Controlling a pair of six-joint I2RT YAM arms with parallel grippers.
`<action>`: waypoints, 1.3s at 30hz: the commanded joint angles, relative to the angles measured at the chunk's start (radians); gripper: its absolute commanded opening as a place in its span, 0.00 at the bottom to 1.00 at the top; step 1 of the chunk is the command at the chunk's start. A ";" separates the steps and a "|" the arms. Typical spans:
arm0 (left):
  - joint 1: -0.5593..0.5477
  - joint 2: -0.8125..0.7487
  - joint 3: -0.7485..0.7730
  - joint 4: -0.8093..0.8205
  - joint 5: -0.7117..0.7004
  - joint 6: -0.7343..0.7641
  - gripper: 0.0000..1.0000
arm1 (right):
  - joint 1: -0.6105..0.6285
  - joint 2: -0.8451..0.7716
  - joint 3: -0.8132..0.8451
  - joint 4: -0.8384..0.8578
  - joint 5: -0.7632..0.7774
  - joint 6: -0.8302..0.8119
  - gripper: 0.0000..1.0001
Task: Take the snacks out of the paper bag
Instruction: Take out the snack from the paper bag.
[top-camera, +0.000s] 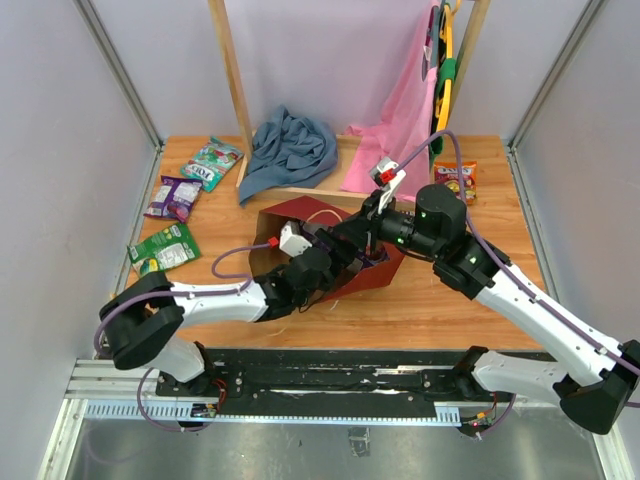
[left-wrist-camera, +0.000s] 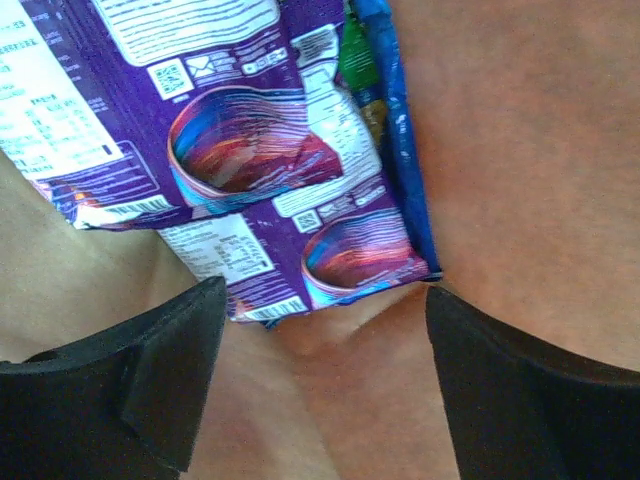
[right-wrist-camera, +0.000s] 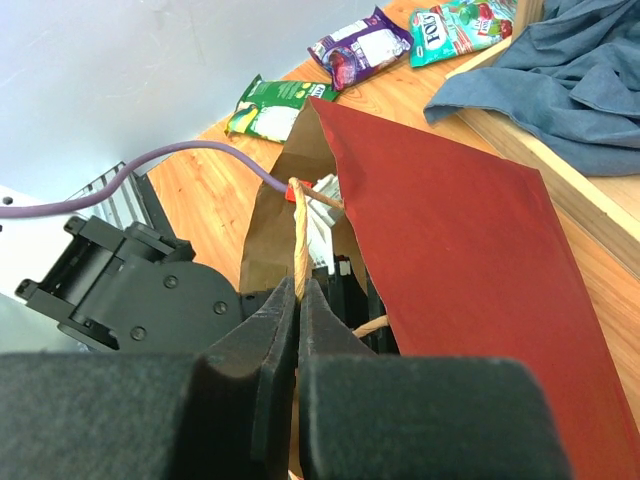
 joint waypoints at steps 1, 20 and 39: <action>0.001 0.060 0.041 -0.023 -0.026 -0.114 0.90 | 0.015 -0.029 -0.007 0.008 0.006 -0.015 0.01; 0.096 0.275 0.156 -0.060 -0.190 -0.022 1.00 | 0.014 -0.017 -0.006 -0.005 0.000 -0.024 0.01; 0.134 0.378 0.186 -0.002 -0.281 0.147 0.21 | 0.014 0.015 0.006 -0.006 -0.010 -0.027 0.01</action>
